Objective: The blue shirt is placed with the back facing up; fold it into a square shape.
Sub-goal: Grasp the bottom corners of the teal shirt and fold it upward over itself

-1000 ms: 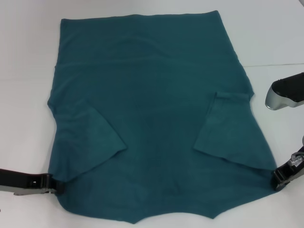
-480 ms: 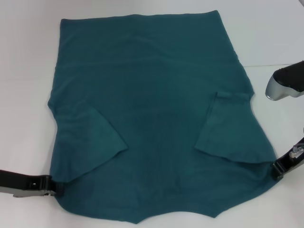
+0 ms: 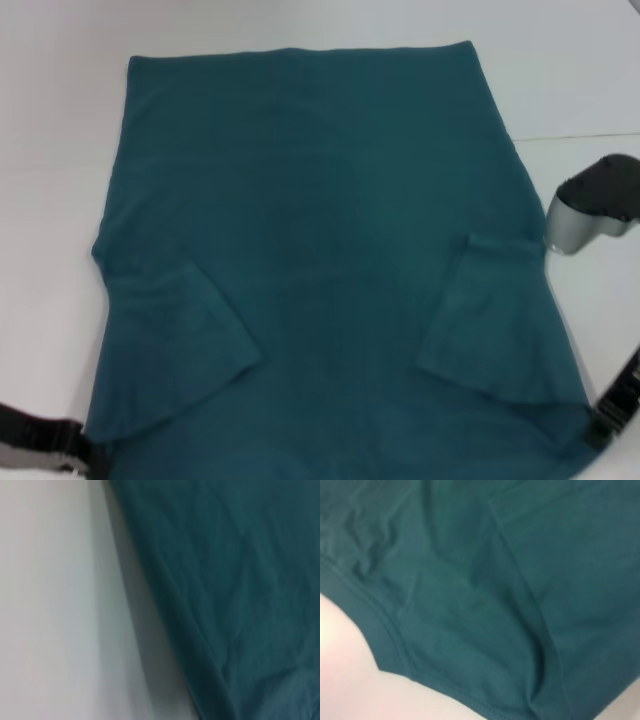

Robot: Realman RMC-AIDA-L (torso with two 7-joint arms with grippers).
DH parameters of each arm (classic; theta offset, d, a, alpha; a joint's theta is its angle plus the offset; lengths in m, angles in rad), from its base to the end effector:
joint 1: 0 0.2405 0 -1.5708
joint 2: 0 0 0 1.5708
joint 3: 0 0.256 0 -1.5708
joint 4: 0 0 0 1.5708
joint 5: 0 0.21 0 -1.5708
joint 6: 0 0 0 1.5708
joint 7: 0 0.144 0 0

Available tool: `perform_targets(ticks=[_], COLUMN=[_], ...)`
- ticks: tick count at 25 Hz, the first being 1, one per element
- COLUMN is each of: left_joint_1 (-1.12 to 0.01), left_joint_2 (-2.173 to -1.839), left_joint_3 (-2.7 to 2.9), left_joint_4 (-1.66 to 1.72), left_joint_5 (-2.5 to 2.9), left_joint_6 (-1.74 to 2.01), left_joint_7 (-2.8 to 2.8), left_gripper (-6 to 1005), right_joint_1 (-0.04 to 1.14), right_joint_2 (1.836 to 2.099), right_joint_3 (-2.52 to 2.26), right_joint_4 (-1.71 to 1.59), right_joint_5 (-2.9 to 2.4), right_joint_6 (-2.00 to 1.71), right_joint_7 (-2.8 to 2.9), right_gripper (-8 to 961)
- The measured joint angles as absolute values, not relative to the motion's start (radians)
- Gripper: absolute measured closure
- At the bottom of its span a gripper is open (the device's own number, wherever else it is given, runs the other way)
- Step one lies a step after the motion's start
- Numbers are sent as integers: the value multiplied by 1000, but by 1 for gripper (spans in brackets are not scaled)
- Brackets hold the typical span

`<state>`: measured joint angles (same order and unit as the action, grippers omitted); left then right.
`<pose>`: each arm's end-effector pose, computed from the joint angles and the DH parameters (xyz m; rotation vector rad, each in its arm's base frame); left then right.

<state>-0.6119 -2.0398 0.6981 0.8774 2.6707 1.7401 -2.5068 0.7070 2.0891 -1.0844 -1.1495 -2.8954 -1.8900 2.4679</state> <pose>-0.2957 0.3164 0.0326 -2.3220 -1.9434 0.2039 0.2340 0.3322 0.0338 -2.5077 1.3126 -0.9105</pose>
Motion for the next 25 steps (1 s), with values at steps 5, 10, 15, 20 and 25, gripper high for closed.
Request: perform_targets(ticks=[5, 10, 15, 20, 25], left_joint_1=[-620, -625, -609, -593, -589], left_joint_2=[-2037, -2036, -2043, -2052, -2060], left_joint_3=[698, 708, 717, 717, 701], left_joint_4=[880, 875, 867, 863, 854], left_joint_5=[2751, 2820, 2830, 2828, 2787], left_joint_6=[1845, 1951, 1999, 2023, 1995], left_joint_7=[-2510, -2510, -2510, -2504, -2482], left_gripper=[981, 981, 982, 982, 982], right_joint_1=[694, 674, 663, 650, 635], right_joint_2=[2089, 2090, 2084, 2086, 2082], right_joint_3=[-1129, -1237, -1300, -1345, -1344], right_joint_4=[-1158, -1125, -1095, -1091, -1101], right_joint_5=[-2894, -2885, -2790, -2774, -2711], right_joint_6=[-1989, -1998, -2001, -2005, -1998], right_joint_7=[2395, 2375, 2372, 2383, 2382], right_gripper=[885, 885, 884, 884, 883])
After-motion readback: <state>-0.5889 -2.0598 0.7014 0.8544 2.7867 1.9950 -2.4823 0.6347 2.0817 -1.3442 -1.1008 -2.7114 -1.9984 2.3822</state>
